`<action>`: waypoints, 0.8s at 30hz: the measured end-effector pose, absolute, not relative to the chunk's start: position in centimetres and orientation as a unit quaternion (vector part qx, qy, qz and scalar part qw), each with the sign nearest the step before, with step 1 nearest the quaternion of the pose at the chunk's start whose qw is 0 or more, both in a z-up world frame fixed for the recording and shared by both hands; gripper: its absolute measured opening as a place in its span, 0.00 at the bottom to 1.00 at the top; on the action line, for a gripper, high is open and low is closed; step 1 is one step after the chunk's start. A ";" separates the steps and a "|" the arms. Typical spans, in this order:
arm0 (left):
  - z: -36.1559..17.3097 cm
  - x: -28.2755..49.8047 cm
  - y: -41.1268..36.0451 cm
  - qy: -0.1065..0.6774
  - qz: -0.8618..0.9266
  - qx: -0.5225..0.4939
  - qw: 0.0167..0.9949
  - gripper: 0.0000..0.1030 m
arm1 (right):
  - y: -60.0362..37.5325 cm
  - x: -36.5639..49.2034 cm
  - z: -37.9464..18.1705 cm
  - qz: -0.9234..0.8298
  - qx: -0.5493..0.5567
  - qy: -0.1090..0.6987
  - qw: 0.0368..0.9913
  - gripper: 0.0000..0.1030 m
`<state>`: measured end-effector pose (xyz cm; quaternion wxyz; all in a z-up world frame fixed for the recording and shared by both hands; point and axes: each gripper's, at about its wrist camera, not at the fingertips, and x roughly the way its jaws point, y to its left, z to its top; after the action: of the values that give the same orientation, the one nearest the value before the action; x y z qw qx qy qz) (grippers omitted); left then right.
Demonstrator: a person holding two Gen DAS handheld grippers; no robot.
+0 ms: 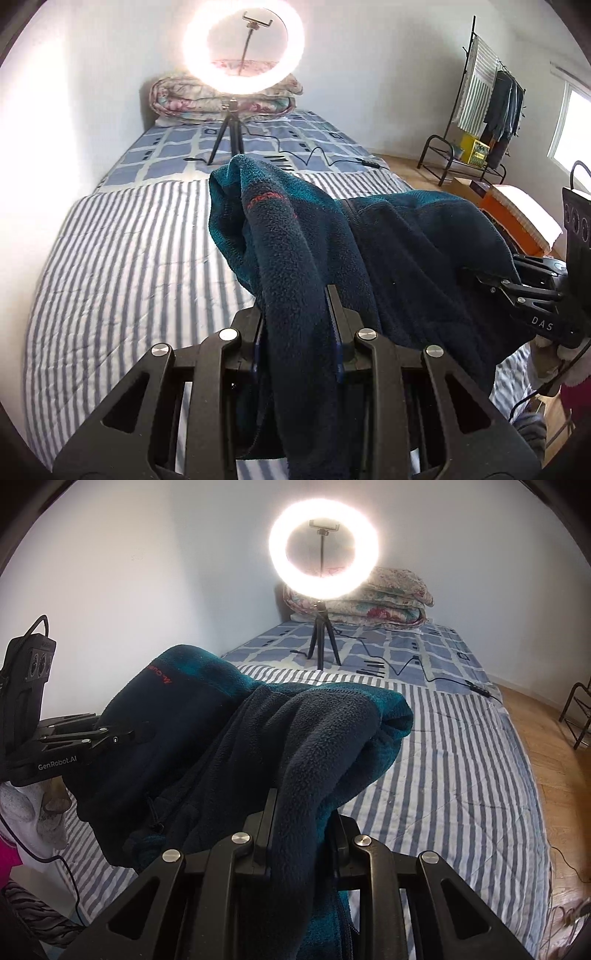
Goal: Fold large clothes
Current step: 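Grasp the folded shirt with both tools and lift it off the mattress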
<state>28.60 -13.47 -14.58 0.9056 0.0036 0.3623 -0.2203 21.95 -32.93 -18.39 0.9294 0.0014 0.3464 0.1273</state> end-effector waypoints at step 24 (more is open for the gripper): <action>-16.5 50.9 -36.3 0.338 -0.299 -0.082 0.889 0.25 | -52.5 39.8 -14.4 -0.040 -0.031 0.315 0.948 0.18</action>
<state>50.94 -36.31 -16.52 0.8886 -0.0819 0.3383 -0.2987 39.84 -52.48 -14.37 0.9477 -0.0311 0.3151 -0.0396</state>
